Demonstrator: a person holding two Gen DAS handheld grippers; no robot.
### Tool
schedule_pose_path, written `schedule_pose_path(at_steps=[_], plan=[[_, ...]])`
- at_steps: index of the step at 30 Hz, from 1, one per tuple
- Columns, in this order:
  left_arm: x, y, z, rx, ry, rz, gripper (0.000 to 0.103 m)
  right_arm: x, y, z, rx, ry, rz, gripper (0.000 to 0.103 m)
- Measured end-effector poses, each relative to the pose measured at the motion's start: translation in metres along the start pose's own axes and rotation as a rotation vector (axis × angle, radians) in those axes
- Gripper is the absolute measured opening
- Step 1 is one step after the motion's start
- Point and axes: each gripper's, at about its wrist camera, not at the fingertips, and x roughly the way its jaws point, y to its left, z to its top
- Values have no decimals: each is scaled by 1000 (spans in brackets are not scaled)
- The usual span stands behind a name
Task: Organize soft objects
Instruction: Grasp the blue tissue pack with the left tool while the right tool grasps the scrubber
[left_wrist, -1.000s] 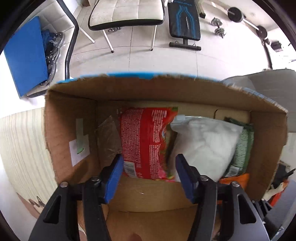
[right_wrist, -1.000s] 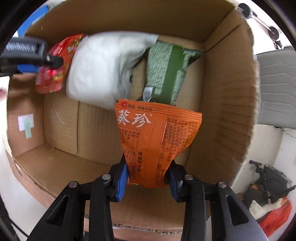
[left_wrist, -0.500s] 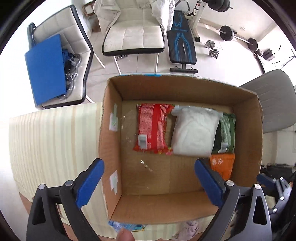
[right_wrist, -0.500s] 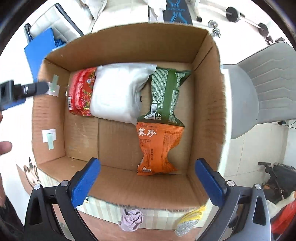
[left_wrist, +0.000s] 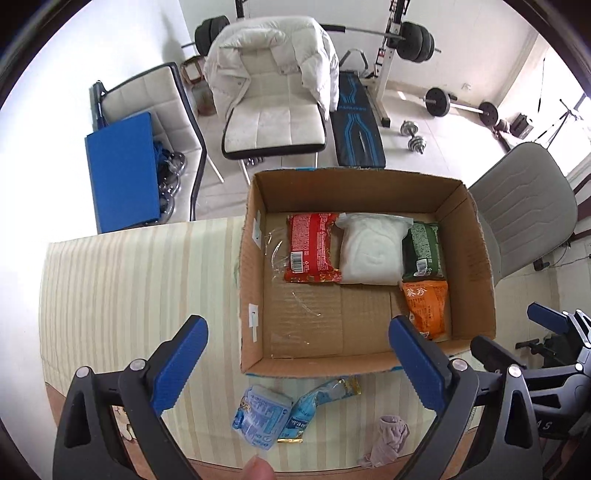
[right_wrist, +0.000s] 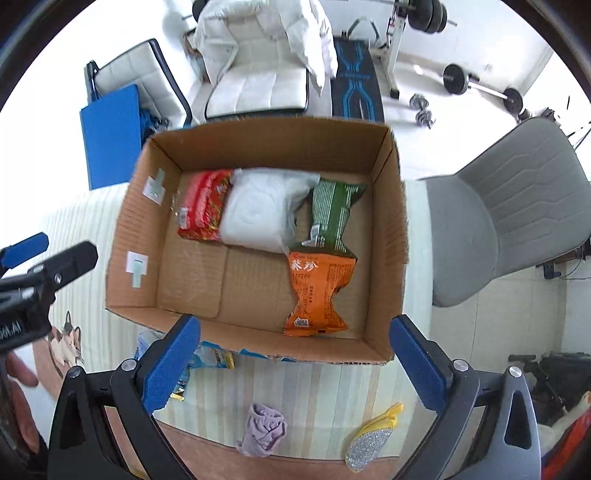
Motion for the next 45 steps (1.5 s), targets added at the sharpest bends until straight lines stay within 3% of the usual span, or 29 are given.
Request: schedule_pose_path(at_steps=[3,6,10,14,18,22,26,29,30,32,34,38,42,44,45], plan=[[-12,3,-29,25,-44,53,100,-15,1,-16,8,-61,26,103],[-2,6,-65,71,-37,137,100,-14,-6,-47,26,-29,54,103],[44,21,-111,77,77,168,100,15,-33,-102,130,67,49,103],[92,45,-146,32,197,178,96,56,-71,-156,255,178,-23,103],[130,52,-160,55,276,203,96,90,-98,-190,332,267,-78,103],[162,47,-165,98,333,190,96,124,-102,-210,345,346,-133,103],[183,40,-166,136,384,188,96,146,-93,-218,323,386,-147,90],[194,43,-166,110,413,164,96,155,-85,-220,321,406,-136,58],[195,45,-166,85,421,150,95,159,-80,-221,319,415,-124,56],[196,56,-168,-3,449,83,80,163,-73,-220,299,413,-96,56],[195,67,-176,-114,491,25,75,159,-60,-221,260,406,-62,56],[170,77,-188,-202,440,-35,76,153,-45,-225,214,410,-12,56],[137,75,-179,-129,324,-10,78,146,-40,-229,218,419,-2,61],[137,66,-170,-17,293,65,83,144,-45,-228,247,416,17,81],[142,61,-167,22,299,84,83,144,-47,-230,257,414,13,84]])
